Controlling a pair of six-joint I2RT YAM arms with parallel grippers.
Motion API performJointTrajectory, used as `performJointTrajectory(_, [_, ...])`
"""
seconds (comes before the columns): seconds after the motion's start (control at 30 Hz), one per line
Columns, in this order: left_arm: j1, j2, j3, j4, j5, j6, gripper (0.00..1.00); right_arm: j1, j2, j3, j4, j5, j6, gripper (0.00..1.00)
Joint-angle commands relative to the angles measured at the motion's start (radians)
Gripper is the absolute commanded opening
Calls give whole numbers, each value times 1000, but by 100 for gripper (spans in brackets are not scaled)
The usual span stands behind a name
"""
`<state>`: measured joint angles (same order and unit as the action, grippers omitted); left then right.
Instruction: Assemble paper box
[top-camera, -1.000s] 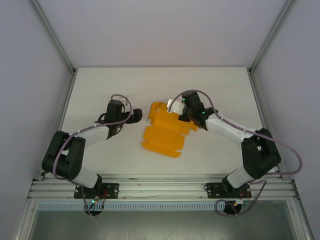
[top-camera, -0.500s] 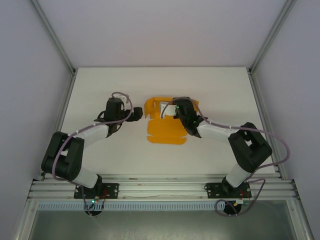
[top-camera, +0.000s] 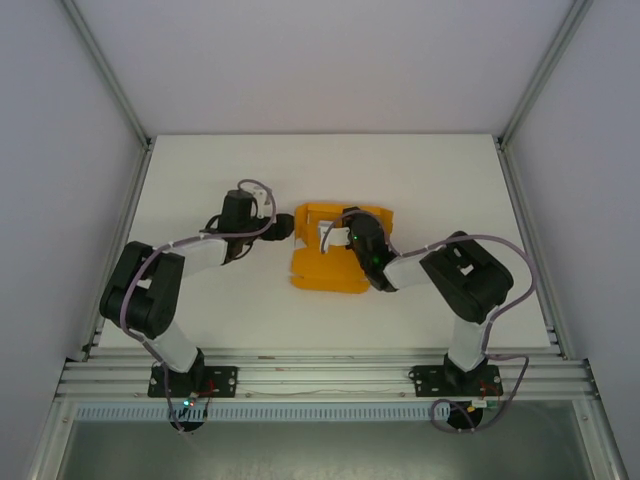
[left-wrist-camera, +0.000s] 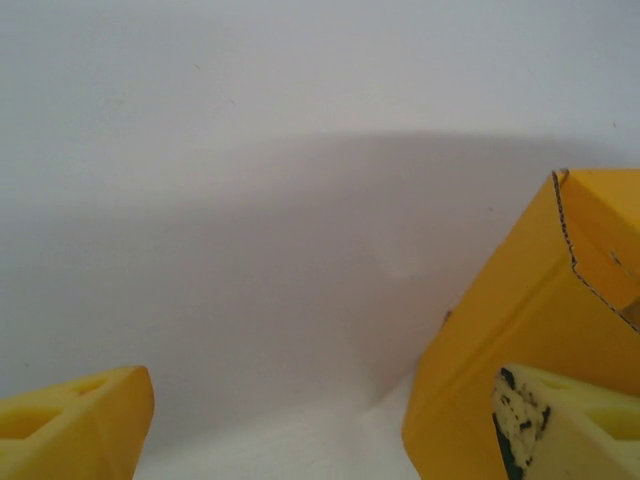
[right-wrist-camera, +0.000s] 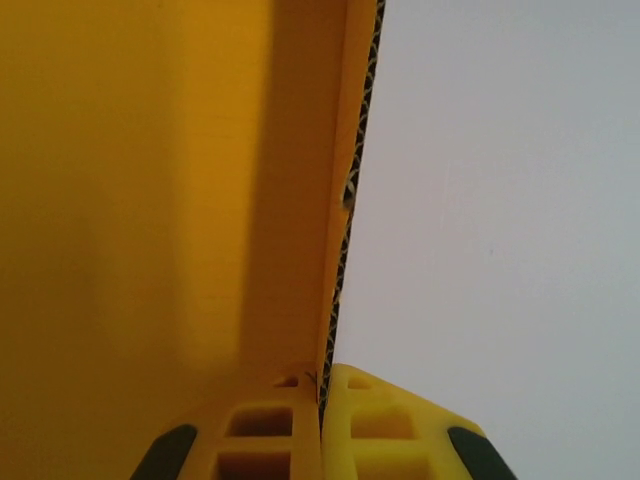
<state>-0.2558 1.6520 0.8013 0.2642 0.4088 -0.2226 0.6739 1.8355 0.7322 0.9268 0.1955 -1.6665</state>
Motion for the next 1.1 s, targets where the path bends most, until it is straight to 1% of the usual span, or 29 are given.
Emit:
performJointTrajectory(0.0, [-38,8,-17,53,29,20,86,7,4,-16,88,16,-17,0])
performJointTrajectory(0.2, [-51,11,-15,79,63,48,83,13,-22,-25,81,2,-15,0])
performJointTrajectory(0.33, [-75,22,7,52,99,132,83,15,-41,-17,51,5,4,0])
performJointTrajectory(0.43, [-99,55,49,17,54,158,81,17,-58,-18,13,-11,8,0])
performJointTrajectory(0.53, [-100,101,88,16,3,122,72,21,-72,-24,-28,-34,2,0])
performJointTrajectory(0.6, [-101,120,95,46,-2,94,70,25,-83,-29,-61,-44,11,0])
performJointTrajectory(0.7, [-108,129,95,102,-5,75,66,26,-112,-13,-214,-44,43,0])
performJointTrajectory(0.77, [-119,134,97,129,-23,76,65,26,-119,19,-304,-46,117,0])
performJointTrajectory(0.83, [-125,148,110,135,-44,74,63,26,-114,34,-339,-58,152,0])
performJointTrajectory(0.9, [-127,162,128,123,-76,65,62,26,-109,32,-338,-76,148,0])
performJointTrajectory(0.97, [-130,174,138,132,-85,63,61,26,-108,50,-397,-77,148,0])
performJointTrajectory(1.07, [-141,183,154,136,-109,60,55,26,-102,88,-477,-62,174,0])
